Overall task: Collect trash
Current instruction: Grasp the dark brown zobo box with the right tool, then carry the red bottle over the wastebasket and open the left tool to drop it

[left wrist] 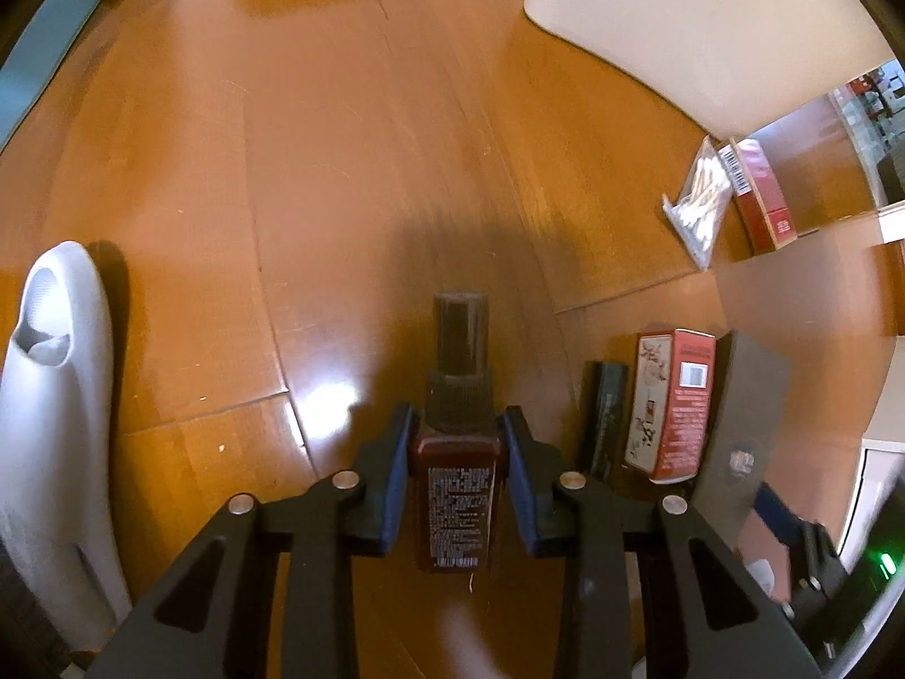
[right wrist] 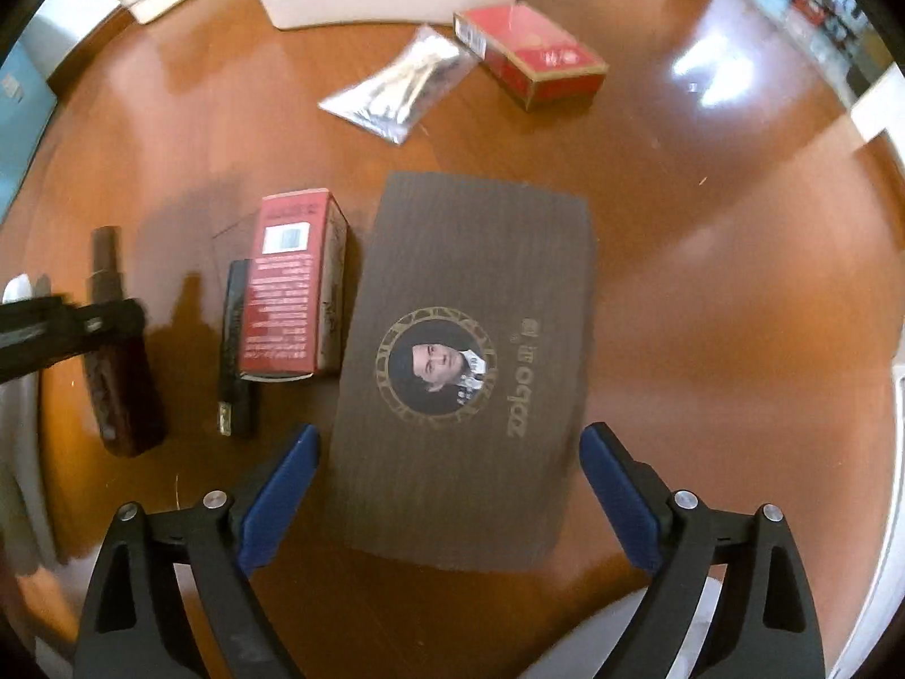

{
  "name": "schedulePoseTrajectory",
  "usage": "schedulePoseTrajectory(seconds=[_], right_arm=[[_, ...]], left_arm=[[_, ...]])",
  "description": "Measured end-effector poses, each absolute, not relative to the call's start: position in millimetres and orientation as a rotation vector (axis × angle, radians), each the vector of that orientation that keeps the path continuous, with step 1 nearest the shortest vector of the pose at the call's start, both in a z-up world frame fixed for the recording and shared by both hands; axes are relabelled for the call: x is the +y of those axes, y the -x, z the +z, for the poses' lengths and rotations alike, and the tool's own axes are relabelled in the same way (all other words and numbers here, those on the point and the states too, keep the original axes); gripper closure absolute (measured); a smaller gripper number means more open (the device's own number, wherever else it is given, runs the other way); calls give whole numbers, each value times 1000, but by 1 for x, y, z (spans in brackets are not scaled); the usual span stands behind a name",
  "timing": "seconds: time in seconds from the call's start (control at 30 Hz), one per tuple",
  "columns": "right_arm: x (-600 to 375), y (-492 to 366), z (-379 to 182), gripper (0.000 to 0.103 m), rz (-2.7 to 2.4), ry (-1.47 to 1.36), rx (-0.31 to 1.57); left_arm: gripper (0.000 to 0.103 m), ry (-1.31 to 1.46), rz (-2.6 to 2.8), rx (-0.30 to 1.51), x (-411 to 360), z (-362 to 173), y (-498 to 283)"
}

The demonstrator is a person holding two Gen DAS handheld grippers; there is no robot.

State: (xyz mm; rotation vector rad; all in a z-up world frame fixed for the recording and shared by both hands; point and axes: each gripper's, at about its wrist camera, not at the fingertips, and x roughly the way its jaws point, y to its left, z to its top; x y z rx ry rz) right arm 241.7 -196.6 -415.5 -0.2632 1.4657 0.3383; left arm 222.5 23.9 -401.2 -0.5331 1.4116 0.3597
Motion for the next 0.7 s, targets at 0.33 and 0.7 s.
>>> schedulePoseTrajectory(seconds=[0.33,0.7], right_arm=[[-217,-248,-413,26,352,140,1437],[-254,-259,-361,26,306,1,1330]], left_arm=[[73,559,352,1301,39,-346,-222],[83,490,290,1079,41,-249,-255]])
